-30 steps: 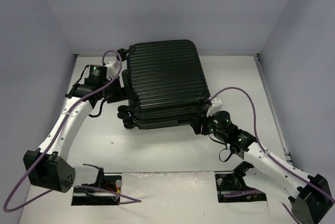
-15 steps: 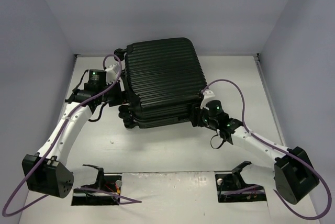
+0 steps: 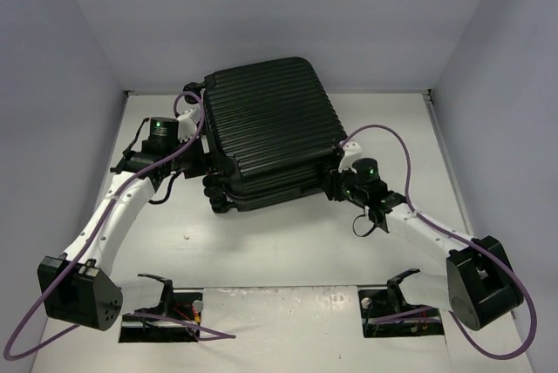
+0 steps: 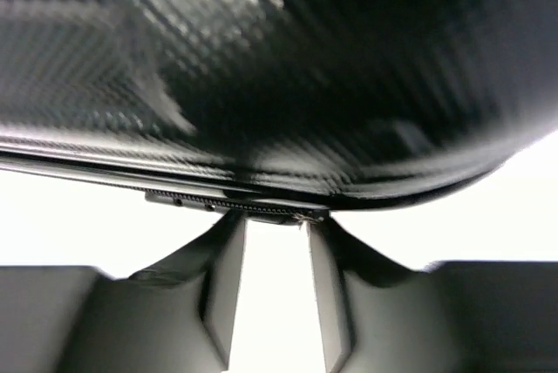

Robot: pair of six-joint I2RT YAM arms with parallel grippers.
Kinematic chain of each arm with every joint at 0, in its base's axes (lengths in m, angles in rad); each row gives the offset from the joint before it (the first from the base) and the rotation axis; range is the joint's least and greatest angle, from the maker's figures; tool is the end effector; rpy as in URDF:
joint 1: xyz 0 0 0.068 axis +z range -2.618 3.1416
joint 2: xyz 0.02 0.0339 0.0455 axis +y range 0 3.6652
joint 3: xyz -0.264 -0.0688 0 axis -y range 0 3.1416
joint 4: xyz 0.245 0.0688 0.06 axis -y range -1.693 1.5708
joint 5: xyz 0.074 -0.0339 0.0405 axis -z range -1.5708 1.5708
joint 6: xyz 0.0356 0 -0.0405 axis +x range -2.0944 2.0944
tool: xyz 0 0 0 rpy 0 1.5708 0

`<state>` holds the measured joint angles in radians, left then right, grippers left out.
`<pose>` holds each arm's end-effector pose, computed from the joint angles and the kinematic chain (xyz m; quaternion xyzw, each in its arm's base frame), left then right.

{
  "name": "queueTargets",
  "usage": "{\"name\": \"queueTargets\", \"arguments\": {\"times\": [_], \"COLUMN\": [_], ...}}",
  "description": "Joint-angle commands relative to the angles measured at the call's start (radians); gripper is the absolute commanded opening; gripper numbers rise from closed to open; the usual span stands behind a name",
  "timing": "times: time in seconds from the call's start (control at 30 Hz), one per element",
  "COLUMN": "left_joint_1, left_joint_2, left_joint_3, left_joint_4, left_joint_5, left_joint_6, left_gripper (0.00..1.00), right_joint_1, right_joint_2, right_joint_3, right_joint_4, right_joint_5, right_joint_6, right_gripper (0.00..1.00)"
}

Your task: Pack the luggage

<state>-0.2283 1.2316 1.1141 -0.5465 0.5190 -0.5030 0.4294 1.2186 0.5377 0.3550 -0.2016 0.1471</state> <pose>0.2542 -0.0772 0.3287 -0.0076 0.8761 -0.3668 0.3129 0.2336 0.1148 0.2188 -0.1718 0.7920 0.2433 0.5329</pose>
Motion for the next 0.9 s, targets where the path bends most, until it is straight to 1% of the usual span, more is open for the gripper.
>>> {"name": "queueTargets", "arguments": {"times": [0.0, 0.07, 0.17, 0.2, 0.23, 0.33, 0.43, 0.5, 0.53, 0.63, 0.73, 0.8, 0.87], "left_joint_1": [-0.014, -0.016, -0.019, -0.020, -0.020, -0.025, -0.039, -0.058, -0.072, -0.095, -0.114, -0.120, -0.132], "left_joint_2": [-0.004, -0.009, -0.011, -0.009, -0.007, 0.003, 0.019, 0.032, 0.040, 0.051, 0.063, 0.075, 0.089], "left_joint_3": [-0.022, -0.028, -0.034, -0.034, -0.033, -0.020, -0.001, 0.012, 0.026, 0.038, 0.044, 0.049, 0.052], "left_joint_4": [-0.021, -0.021, -0.017, -0.013, -0.012, -0.003, 0.022, 0.037, 0.045, 0.059, 0.080, 0.089, 0.092], "left_joint_5": [-0.019, -0.020, -0.024, -0.024, -0.022, -0.020, -0.016, -0.022, -0.027, -0.039, -0.050, -0.051, -0.059], "left_joint_6": [0.018, 0.020, 0.020, 0.018, 0.018, 0.008, -0.015, -0.031, -0.041, -0.057, -0.078, -0.089, -0.094], "left_gripper": [0.68, 0.68, 0.67, 0.67, 0.67, 0.67, 0.66, 0.66, 0.64, 0.64, 0.64, 0.64, 0.63], "right_joint_1": [-0.009, -0.011, -0.011, -0.009, -0.011, -0.004, 0.037, 0.097, 0.139, 0.189, 0.267, 0.336, 0.370], "right_joint_2": [-0.010, -0.028, -0.051, -0.057, -0.067, -0.100, -0.137, -0.159, -0.172, -0.174, -0.165, -0.163, -0.154], "right_joint_3": [-0.005, -0.010, -0.015, -0.018, -0.018, -0.010, -0.001, 0.002, 0.002, 0.021, 0.033, 0.039, 0.039], "right_joint_4": [0.220, 0.220, 0.205, 0.196, 0.193, 0.151, 0.105, 0.078, 0.072, 0.042, 0.022, 0.021, 0.025], "right_joint_5": [0.048, 0.070, 0.103, 0.108, 0.110, 0.105, 0.108, 0.125, 0.136, 0.136, 0.140, 0.177, 0.188], "right_joint_6": [-0.034, -0.041, -0.047, -0.050, -0.052, -0.047, -0.038, -0.027, -0.017, 0.011, 0.046, 0.069, 0.088], "right_gripper": [0.27, 0.22, 0.12, 0.04, 0.00, 0.00, 0.00, 0.00, 0.00, 0.00, 0.00, 0.00, 0.00]}}
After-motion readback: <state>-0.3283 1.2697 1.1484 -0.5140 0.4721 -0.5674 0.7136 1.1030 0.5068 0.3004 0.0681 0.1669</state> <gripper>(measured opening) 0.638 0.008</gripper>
